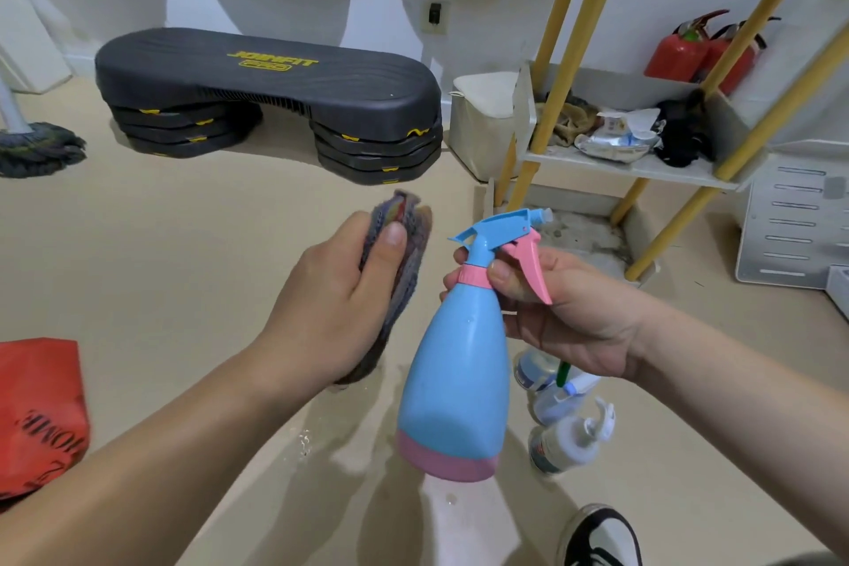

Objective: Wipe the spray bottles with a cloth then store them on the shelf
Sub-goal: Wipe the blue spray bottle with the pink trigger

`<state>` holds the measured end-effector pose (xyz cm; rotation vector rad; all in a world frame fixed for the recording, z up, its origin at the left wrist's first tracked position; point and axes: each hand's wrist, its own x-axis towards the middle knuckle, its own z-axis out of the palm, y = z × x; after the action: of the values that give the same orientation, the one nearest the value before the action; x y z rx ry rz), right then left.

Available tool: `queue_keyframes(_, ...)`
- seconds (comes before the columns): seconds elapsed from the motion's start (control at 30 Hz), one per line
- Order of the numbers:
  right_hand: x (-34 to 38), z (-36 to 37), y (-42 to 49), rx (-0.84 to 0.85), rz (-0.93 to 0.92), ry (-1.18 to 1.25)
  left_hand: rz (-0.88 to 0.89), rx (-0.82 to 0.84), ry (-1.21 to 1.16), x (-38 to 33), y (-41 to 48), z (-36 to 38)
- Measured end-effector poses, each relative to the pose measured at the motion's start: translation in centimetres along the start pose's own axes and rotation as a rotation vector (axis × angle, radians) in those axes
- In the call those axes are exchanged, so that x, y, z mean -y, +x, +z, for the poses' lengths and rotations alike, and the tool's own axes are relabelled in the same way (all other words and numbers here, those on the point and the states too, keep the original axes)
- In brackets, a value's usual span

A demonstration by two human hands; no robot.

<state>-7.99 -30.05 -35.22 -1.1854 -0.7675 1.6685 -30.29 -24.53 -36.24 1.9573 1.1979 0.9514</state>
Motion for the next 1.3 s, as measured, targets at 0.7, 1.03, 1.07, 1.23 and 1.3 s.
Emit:
queue_keyframes(0.7,-0.6,2.2,0.7,-0.069,-0.047,-0.18,-0.664,0.319,-0.82,-1.9,0.1,4.1)
queue_keyframes(1.03,1.2,-0.5,0.3,-0.155,-0.099,-0.035,-0.219,0.316,-0.513,-2.1,-6.8,4.2)
queue_keyframes(1.07,1.2,-0.7,0.3,-0.161,-0.1,-0.014,-0.194,0.294,-0.445,-2.1,-7.9,4.4)
queue_keyframes(1.23,0.9,-0.1,0.3,-0.081,-0.078,0.035,0.385,0.103,0.252,-2.7,-8.7,5.0)
queue_keyframes(1.3,0.2,1.0,0.6,-0.016,-0.058,0.022,0.464,0.119,0.273,-2.8,-7.5,4.8)
